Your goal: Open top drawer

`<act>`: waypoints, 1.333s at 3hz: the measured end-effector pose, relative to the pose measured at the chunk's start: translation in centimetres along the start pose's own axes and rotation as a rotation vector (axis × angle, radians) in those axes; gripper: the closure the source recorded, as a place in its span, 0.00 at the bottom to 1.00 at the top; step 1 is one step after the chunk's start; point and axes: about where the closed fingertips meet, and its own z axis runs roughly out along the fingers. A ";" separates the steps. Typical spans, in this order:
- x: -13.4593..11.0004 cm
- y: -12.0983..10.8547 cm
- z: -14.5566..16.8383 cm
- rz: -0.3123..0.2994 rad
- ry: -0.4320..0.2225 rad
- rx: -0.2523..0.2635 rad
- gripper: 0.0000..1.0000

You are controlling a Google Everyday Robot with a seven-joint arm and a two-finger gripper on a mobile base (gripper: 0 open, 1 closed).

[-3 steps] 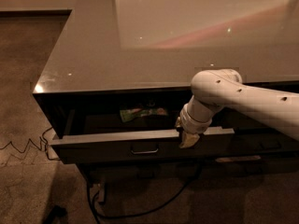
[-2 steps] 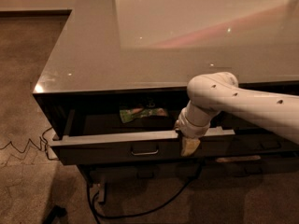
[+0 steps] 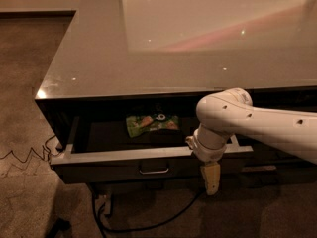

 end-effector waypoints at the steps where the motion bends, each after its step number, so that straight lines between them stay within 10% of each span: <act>1: -0.1 1.2 -0.5 0.008 0.003 0.007 0.00; 4: -0.2 3.3 -2.2 0.015 -0.031 0.045 0.00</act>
Offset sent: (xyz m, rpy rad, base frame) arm -0.0269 -0.0057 0.0329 0.0077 -0.0668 -0.0283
